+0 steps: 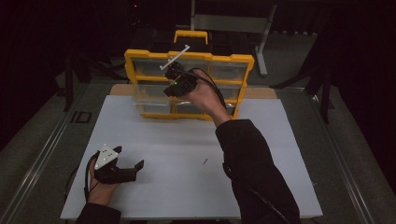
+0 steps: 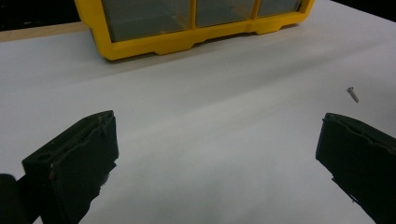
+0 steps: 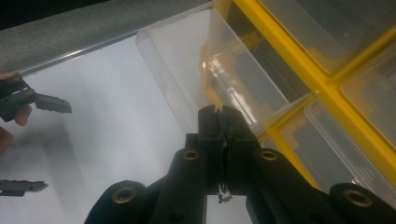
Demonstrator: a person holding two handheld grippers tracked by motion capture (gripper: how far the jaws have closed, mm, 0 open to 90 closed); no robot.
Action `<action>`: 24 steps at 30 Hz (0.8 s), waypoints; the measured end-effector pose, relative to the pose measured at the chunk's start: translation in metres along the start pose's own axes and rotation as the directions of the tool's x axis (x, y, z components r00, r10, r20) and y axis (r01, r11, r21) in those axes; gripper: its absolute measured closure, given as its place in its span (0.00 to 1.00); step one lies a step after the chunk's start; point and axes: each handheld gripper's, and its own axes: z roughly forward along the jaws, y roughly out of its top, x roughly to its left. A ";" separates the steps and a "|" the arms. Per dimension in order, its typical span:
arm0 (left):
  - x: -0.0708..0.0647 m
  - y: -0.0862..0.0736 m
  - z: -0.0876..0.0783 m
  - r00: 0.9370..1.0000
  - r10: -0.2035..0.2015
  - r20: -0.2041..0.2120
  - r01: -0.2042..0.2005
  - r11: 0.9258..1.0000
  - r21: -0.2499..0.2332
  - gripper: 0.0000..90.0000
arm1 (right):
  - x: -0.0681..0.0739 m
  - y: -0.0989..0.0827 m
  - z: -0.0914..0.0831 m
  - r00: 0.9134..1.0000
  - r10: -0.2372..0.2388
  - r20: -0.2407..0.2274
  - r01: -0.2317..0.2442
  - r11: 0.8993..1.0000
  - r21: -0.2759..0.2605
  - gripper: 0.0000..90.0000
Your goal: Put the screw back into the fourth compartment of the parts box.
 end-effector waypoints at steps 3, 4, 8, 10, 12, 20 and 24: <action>0.001 0.000 0.000 1.000 -0.002 0.000 0.002 1.000 -0.002 0.00 | 0.000 0.003 0.003 1.000 0.004 0.001 -0.004 1.000 0.013 0.98; 0.001 0.000 0.000 1.000 -0.003 0.000 0.003 1.000 -0.003 0.00 | 0.000 0.004 0.003 1.000 0.004 0.001 -0.004 1.000 0.011 0.98; 0.001 0.000 0.000 1.000 -0.005 0.001 0.005 1.000 -0.002 0.00 | 0.001 0.008 0.008 1.000 -0.002 0.012 0.002 1.000 0.025 0.98; 0.002 0.000 -0.001 1.000 -0.006 0.002 0.006 1.000 -0.003 0.00 | 0.001 0.010 0.010 1.000 -0.004 0.016 0.003 1.000 0.019 0.98; 0.002 0.000 -0.001 1.000 -0.008 0.001 0.008 1.000 -0.005 0.00 | 0.001 0.010 0.012 1.000 -0.004 0.019 0.004 1.000 0.021 0.97; 0.002 -0.001 -0.002 1.000 -0.009 -0.001 0.009 1.000 -0.006 0.00 | 0.002 0.010 0.017 0.999 0.023 0.027 -0.022 0.999 -0.023 0.39; 0.001 -0.001 -0.001 1.000 -0.003 -0.002 0.003 1.000 -0.003 0.00 | 0.003 0.003 0.011 0.999 0.014 0.050 -0.013 1.000 -0.018 0.22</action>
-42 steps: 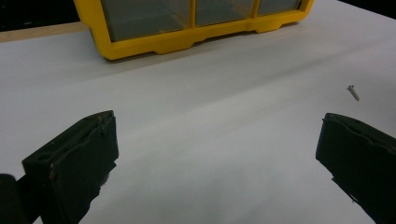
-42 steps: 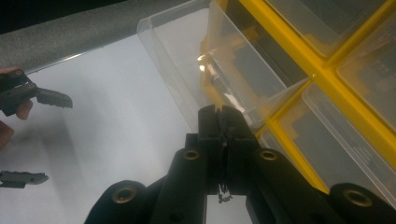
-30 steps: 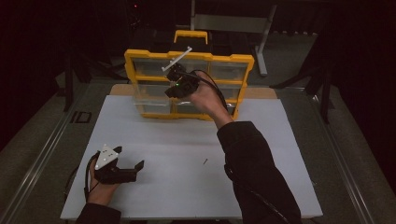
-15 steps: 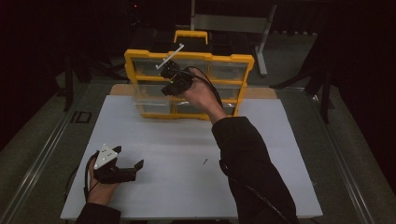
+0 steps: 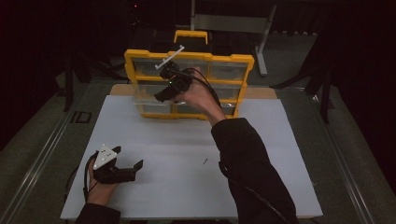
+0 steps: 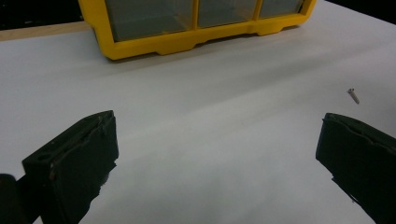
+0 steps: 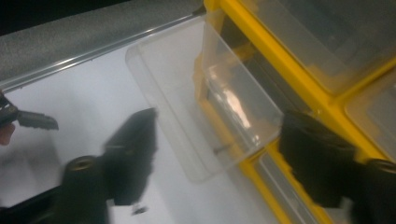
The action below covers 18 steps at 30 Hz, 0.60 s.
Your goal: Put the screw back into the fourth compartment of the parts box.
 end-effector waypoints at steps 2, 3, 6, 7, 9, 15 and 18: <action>0.000 0.000 0.000 1.000 0.003 -0.002 -0.003 1.000 0.003 0.00 | 0.000 -0.006 -0.003 1.000 -0.007 0.003 0.007 1.000 0.009 0.21; 0.000 0.000 0.000 1.000 0.002 -0.002 -0.002 1.000 0.003 0.00 | 0.000 -0.011 -0.005 1.000 -0.016 0.006 0.016 1.000 0.016 0.20; 0.000 0.000 0.000 1.000 0.003 -0.005 -0.003 1.000 0.004 0.00 | 0.000 -0.023 -0.009 1.000 -0.028 0.008 0.028 0.999 0.029 0.19; -0.001 0.000 0.000 1.000 0.004 -0.005 -0.004 1.000 0.003 0.00 | -0.001 -0.027 -0.011 0.999 -0.034 0.009 0.034 0.999 0.032 0.19; -0.001 0.000 0.000 1.000 0.007 -0.005 -0.007 1.000 0.002 0.00 | -0.002 -0.038 -0.015 0.999 -0.035 0.012 0.035 0.999 0.038 0.19; -0.002 -0.001 0.001 1.000 0.009 -0.009 -0.009 1.000 0.007 0.00 | -0.003 -0.067 -0.023 0.998 -0.056 0.021 0.054 0.997 0.056 0.19; -0.002 -0.001 0.001 1.000 0.009 -0.010 -0.009 1.000 0.005 0.00 | -0.002 -0.076 -0.025 0.998 -0.064 0.025 0.063 0.996 0.062 0.19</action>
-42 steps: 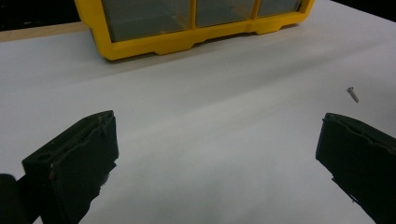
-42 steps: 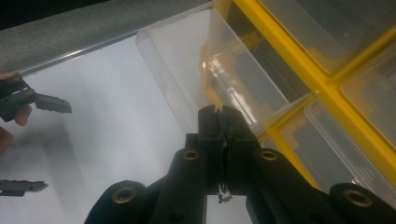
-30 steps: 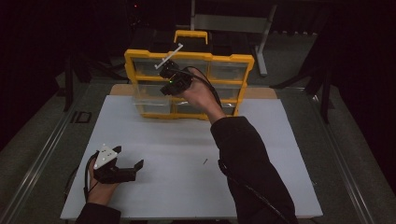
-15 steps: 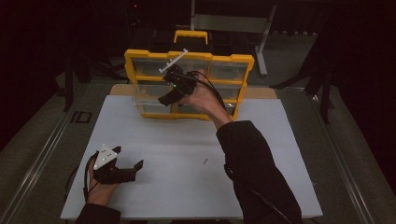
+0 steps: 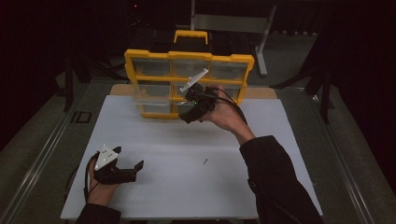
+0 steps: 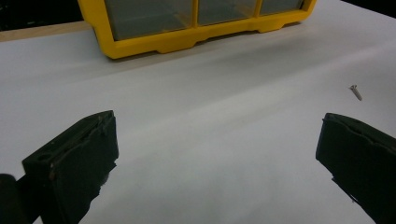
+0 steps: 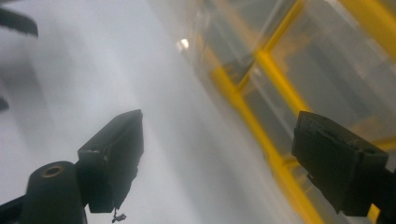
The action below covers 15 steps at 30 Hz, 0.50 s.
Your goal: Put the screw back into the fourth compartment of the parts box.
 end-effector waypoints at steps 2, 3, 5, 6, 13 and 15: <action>0.000 0.000 0.000 1.000 0.006 -0.001 -0.006 1.000 0.005 0.00 | 0.002 -0.013 0.000 1.000 -0.008 0.003 0.008 1.000 0.013 0.19; 0.000 0.000 0.000 1.000 0.004 0.000 -0.004 1.000 0.006 0.00 | 0.003 -0.017 0.000 1.000 -0.012 0.002 0.012 1.000 0.018 0.19; 0.000 0.000 0.000 1.000 0.004 0.000 -0.004 1.000 0.006 0.00 | 0.004 -0.021 0.001 1.000 -0.014 0.004 0.014 1.000 0.022 0.19; 0.000 0.000 0.000 1.000 0.003 0.000 -0.003 1.000 0.005 0.00 | 0.005 -0.025 0.001 1.000 -0.014 0.006 0.014 1.000 0.026 0.19; 0.000 0.000 0.001 1.000 0.005 -0.002 -0.005 1.000 0.006 0.00 | 0.009 -0.051 0.009 0.999 0.049 0.015 -0.050 0.997 0.053 0.20; -0.001 0.000 0.001 1.000 0.005 -0.002 -0.005 1.000 0.007 0.00 | 0.009 -0.059 0.010 0.998 0.069 0.007 -0.070 0.996 0.047 0.20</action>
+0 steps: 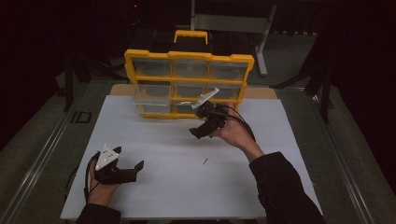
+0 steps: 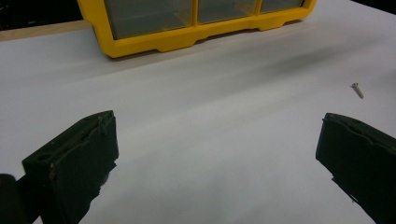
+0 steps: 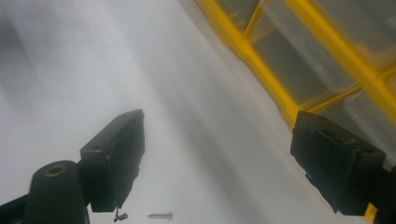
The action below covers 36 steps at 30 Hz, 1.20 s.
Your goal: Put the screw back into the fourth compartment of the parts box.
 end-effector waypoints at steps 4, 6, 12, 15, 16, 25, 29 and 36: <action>-0.001 0.000 0.000 1.000 0.004 0.000 -0.004 1.000 0.002 0.00 | 0.001 -0.014 0.004 0.999 0.036 -0.017 -0.036 0.999 -0.001 0.20; -0.001 0.000 0.000 1.000 0.006 -0.002 -0.006 1.000 0.003 0.00 | 0.003 -0.022 0.006 0.999 0.043 -0.021 -0.043 0.999 0.008 0.21; -0.001 0.000 0.001 1.000 0.007 -0.003 -0.007 1.000 0.004 0.00 | 0.010 -0.041 0.013 0.998 0.051 -0.020 -0.051 0.998 0.024 0.21; -0.001 0.000 0.001 1.000 0.007 -0.003 -0.007 1.000 0.003 0.00 | 0.013 -0.051 0.016 0.998 0.053 -0.021 -0.052 0.998 0.034 0.21; -0.001 0.000 0.001 1.000 0.007 -0.003 -0.007 1.000 0.004 0.00 | 0.015 -0.054 0.018 0.998 0.054 -0.017 -0.053 0.998 0.039 0.21; -0.002 0.000 0.001 1.000 0.012 -0.003 -0.012 1.000 0.010 0.00 | 0.026 -0.079 0.037 0.996 0.087 -0.021 -0.084 0.991 0.104 0.25; -0.002 0.000 0.002 1.000 0.012 -0.001 -0.012 1.000 0.010 0.00 | 0.032 -0.087 0.047 0.993 0.112 -0.039 -0.106 0.986 0.131 0.30; -0.002 0.000 0.002 1.000 0.011 -0.002 -0.011 1.000 0.011 0.00 | 0.037 -0.098 0.063 0.986 0.153 -0.072 -0.137 0.972 0.191 0.43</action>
